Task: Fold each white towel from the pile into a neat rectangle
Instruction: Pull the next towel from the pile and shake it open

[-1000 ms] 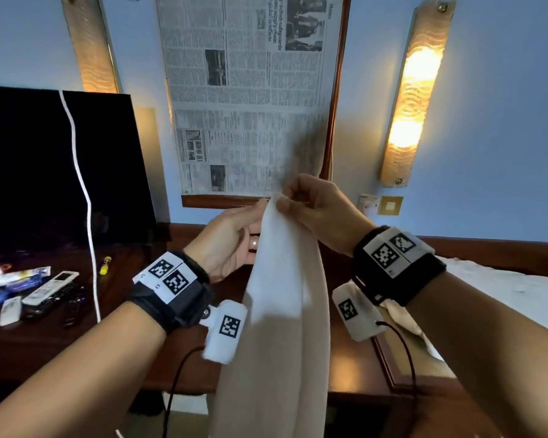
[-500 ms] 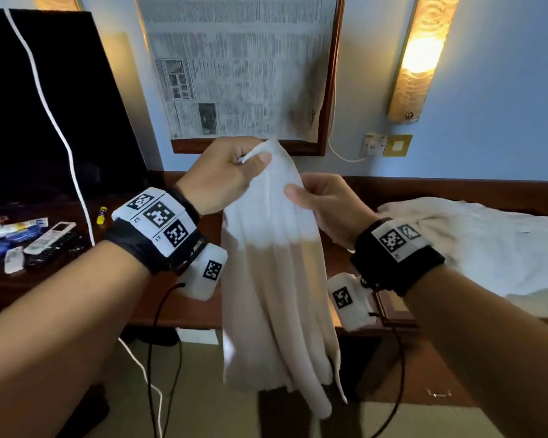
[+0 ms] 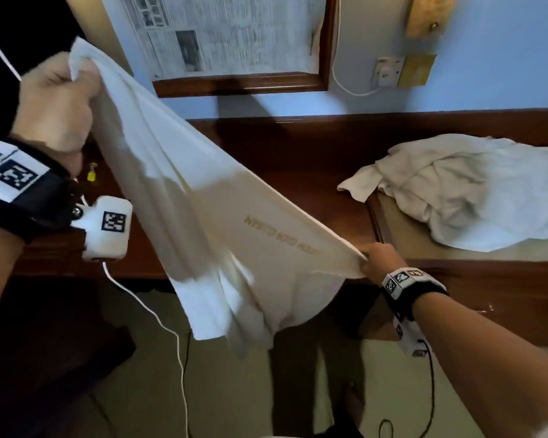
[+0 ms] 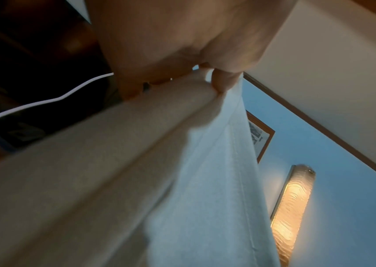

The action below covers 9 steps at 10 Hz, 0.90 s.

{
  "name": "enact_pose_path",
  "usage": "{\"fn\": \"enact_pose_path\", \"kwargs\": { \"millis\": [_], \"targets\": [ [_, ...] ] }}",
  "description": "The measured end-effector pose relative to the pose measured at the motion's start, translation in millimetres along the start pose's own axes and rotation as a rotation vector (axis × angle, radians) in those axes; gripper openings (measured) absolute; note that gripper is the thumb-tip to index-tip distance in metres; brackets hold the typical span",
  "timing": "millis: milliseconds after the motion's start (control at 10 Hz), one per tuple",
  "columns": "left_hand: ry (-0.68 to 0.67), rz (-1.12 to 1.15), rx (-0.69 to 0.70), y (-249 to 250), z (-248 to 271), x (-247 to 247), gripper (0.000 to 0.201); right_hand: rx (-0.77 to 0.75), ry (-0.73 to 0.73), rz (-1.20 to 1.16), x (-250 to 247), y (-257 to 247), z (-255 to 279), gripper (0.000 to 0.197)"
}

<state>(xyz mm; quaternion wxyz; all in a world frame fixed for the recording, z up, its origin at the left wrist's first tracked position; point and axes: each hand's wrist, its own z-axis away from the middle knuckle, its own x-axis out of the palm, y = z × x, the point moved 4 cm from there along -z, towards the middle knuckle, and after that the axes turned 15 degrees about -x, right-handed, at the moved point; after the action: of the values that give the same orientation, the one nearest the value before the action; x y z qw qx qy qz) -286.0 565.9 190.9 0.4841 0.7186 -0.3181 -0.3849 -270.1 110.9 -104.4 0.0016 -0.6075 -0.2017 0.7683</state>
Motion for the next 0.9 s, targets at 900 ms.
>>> {"fn": "enact_pose_path", "kwargs": {
  "millis": [900],
  "targets": [
    [-0.482, -0.493, 0.301, 30, 66, 126, 0.04, -0.655, 0.462, -1.199, -166, -216, -3, 0.026]
  ]
}}
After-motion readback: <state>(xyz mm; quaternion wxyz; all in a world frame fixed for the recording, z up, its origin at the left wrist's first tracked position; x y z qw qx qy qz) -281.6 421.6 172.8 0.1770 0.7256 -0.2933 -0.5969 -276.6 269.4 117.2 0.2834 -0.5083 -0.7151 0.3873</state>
